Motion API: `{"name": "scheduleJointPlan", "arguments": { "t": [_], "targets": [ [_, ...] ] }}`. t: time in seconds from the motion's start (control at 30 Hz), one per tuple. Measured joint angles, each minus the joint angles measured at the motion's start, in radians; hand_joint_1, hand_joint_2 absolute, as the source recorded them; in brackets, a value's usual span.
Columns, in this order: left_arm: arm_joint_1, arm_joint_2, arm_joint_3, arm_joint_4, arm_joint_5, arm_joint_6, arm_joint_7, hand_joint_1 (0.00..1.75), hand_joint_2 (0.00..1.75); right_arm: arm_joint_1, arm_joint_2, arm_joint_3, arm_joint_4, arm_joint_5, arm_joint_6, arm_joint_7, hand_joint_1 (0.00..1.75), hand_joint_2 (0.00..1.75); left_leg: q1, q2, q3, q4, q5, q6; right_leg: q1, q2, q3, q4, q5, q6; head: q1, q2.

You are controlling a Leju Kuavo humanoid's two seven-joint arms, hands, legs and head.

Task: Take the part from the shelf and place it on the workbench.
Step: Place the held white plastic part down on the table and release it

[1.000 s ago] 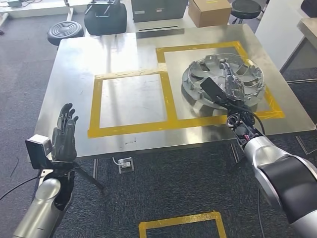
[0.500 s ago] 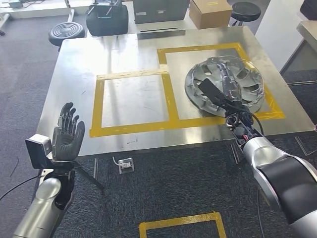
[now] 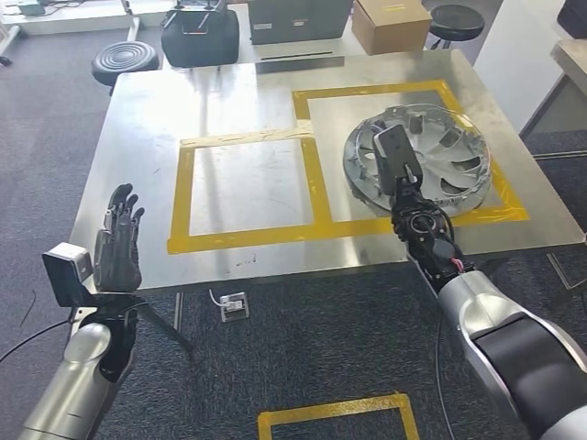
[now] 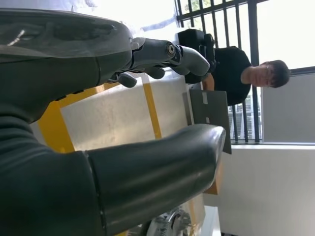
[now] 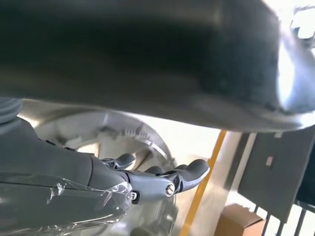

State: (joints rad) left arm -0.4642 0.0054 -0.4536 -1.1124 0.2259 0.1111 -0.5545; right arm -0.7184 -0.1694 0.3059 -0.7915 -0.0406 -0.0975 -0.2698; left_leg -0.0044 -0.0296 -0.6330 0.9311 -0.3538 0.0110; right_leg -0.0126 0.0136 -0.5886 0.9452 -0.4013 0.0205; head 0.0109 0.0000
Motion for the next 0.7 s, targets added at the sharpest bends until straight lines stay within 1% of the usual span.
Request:
{"name": "scheduleJointPlan", "arguments": {
  "t": [0.1,0.23,0.33,0.47,0.53,0.57,0.6,0.63,0.67,0.7],
  "targets": [
    [0.005,0.003,0.000,0.000,-0.004,0.011,0.004,0.00,0.00,0.063,0.005,0.008,-0.149,-0.079,-0.002,0.038,0.00,0.00,0.000,0.000,0.001,0.000,-0.001,-0.001,0.001,0.000,0.001,0.000,0.000,0.000,0.001,0.000],
    [0.012,0.007,0.001,-0.003,-0.004,0.023,0.012,0.00,0.00,0.143,0.026,0.037,-0.312,-0.080,-0.027,0.055,0.00,0.00,-0.001,0.000,0.003,0.001,-0.004,-0.001,0.001,0.001,0.003,-0.001,-0.002,-0.001,0.001,0.000],
    [0.016,0.009,0.004,-0.004,-0.004,0.027,0.016,0.00,0.00,0.189,0.044,0.061,-0.395,-0.079,-0.030,0.057,0.00,0.00,-0.004,-0.001,0.003,0.006,-0.010,0.004,-0.001,0.000,0.007,-0.002,-0.005,0.003,-0.001,0.000],
    [0.019,0.010,0.008,-0.004,-0.004,0.026,0.017,0.00,0.00,0.223,0.056,0.080,-0.460,-0.084,-0.025,0.060,0.00,0.00,-0.005,-0.001,0.004,0.012,-0.016,0.012,-0.001,0.000,0.011,-0.003,-0.008,0.008,-0.003,0.000],
    [0.020,0.010,0.010,-0.004,-0.004,0.024,0.017,0.00,0.00,0.235,0.058,0.084,-0.486,-0.086,-0.022,0.061,0.00,0.00,0.000,0.002,0.013,0.004,-0.014,0.017,0.000,0.000,0.014,-0.003,-0.012,0.014,-0.002,0.000],
    [0.019,0.010,0.010,-0.005,-0.004,0.023,0.018,0.00,0.00,0.239,0.059,0.086,-0.496,-0.086,-0.022,0.061,0.00,0.00,0.004,0.004,0.021,-0.004,-0.012,0.019,0.001,0.000,0.011,0.007,-0.023,0.017,-0.001,0.000],
    [0.019,0.010,0.011,-0.005,-0.004,0.022,0.018,0.00,0.00,0.242,0.059,0.087,-0.505,-0.085,-0.022,0.061,0.00,0.00,0.009,0.006,0.029,-0.012,-0.010,0.021,0.002,-0.001,0.000,0.037,-0.043,0.020,0.003,0.000],
    [0.018,0.009,0.012,-0.005,-0.004,0.021,0.018,0.00,0.00,0.245,0.059,0.088,-0.511,-0.085,-0.021,0.062,0.00,0.00,0.012,0.008,0.035,-0.017,-0.009,0.022,0.000,-0.003,-0.023,0.091,-0.073,0.023,0.008,0.000],
    [0.018,0.008,0.012,-0.005,-0.004,0.020,0.019,0.00,0.00,0.249,0.059,0.089,-0.516,-0.085,-0.021,0.062,0.00,0.00,0.013,0.008,0.038,-0.018,-0.010,0.024,-0.001,-0.004,-0.053,0.161,-0.105,0.027,0.013,0.000],
    [0.019,0.008,0.012,-0.005,-0.004,0.019,0.019,0.00,0.00,0.254,0.059,0.091,-0.520,-0.085,-0.021,0.063,0.00,0.00,0.013,0.009,0.039,-0.017,-0.011,0.024,-0.003,-0.004,-0.086,0.230,-0.131,0.032,0.018,0.000]
  ]
}}
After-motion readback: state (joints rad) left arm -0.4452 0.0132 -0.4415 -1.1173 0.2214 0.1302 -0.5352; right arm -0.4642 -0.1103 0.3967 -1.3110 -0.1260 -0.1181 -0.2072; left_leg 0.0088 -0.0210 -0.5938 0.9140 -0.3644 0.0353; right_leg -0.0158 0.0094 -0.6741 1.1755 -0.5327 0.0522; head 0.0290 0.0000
